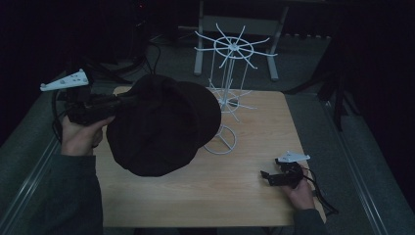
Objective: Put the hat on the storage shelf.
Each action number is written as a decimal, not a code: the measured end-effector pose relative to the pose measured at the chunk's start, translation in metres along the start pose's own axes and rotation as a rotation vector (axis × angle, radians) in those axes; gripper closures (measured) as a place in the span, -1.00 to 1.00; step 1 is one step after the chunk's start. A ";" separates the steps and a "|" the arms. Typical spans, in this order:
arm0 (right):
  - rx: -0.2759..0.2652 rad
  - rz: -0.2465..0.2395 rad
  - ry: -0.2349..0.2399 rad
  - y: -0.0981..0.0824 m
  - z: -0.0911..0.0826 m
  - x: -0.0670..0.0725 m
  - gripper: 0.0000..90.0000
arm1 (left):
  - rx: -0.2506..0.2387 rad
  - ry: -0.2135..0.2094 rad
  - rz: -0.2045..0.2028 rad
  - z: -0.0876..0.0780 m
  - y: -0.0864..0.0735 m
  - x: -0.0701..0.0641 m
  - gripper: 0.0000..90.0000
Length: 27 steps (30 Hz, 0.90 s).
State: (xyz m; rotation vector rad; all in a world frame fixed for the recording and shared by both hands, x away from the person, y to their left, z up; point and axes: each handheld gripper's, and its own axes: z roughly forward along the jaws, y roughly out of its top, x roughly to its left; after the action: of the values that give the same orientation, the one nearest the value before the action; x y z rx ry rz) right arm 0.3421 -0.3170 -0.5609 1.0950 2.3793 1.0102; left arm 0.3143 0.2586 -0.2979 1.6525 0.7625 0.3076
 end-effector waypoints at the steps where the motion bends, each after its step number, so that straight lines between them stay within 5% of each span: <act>1: 0.000 0.000 0.000 0.000 0.000 0.000 -0.69 | 0.002 -0.004 0.006 0.001 0.002 -0.001 0.73; 27: 0.001 -0.001 0.000 0.000 0.000 0.000 -0.69 | -0.020 -0.089 0.114 0.040 0.033 -0.027 0.73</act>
State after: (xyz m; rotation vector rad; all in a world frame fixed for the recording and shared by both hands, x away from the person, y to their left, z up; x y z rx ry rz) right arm 0.3421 -0.3170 -0.5609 1.0941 2.3803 1.0098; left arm 0.3281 0.2087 -0.2709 1.6826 0.5987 0.3188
